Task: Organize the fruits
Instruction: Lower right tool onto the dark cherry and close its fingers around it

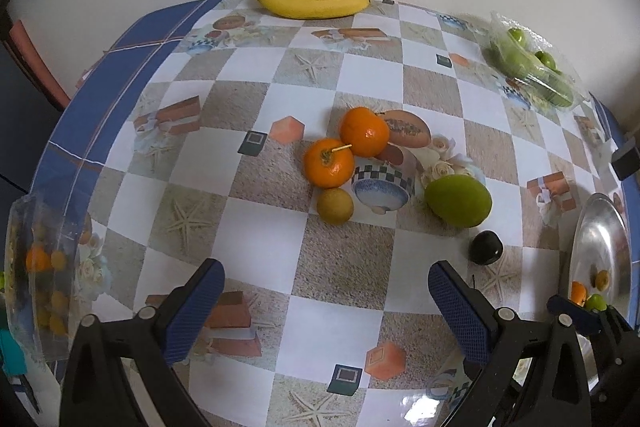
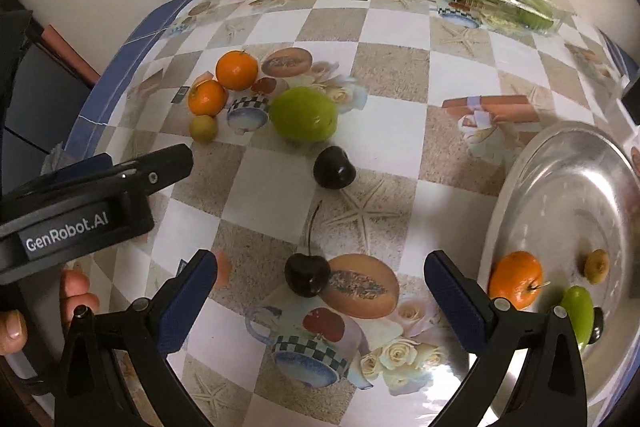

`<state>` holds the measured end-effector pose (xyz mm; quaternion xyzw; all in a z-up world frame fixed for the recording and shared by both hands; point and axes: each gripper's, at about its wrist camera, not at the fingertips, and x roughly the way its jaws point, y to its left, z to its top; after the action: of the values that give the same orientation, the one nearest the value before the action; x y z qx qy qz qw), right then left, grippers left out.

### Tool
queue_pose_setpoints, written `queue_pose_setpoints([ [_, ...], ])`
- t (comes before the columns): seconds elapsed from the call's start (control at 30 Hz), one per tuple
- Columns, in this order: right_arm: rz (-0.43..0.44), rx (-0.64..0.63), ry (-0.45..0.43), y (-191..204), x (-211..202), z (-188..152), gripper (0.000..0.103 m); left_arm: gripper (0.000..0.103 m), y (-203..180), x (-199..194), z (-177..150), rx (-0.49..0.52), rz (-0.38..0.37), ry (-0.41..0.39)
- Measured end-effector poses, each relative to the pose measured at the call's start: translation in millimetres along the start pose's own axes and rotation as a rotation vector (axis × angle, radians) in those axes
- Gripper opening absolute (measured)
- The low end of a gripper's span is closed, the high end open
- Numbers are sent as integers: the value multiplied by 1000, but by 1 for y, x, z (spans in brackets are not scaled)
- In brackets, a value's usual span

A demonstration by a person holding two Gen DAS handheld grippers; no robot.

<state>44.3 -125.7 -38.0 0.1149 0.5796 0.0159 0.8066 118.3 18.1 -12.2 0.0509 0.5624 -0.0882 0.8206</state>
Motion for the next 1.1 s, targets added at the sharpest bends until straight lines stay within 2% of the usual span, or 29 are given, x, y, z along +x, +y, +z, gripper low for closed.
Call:
queue_pose_setpoints([
  [0.03,-4,-2,2,1,1,0,102,103,-1,1,0,2,-3,5],
  [0.07,-9,-8,5,2,2,-1,97,103,-1,2,0,3,-5,8],
  [0.17,-4,-22,20,4,5,-2,72,103,-5,6,-1,14,-13,21],
  [0.2,-4,-24,27,5,7,-2,67,103,-6,7,-2,20,-16,27],
  [0.27,-7,-31,39,7,10,-3,65,103,-9,12,-3,29,-17,41],
  [0.33,-1,-41,52,9,12,-3,56,103,-12,16,-4,31,-20,54],
  [0.37,0,-40,54,9,13,-3,49,103,-13,18,-4,32,-22,62],
  [0.57,-6,-30,70,10,17,-4,33,103,-16,25,-6,33,-24,82],
  [0.77,8,-30,77,11,19,-3,27,103,-16,25,-6,31,-24,84],
  [1.1,26,-13,70,9,15,-4,26,103,-18,24,-4,29,-29,78],
])
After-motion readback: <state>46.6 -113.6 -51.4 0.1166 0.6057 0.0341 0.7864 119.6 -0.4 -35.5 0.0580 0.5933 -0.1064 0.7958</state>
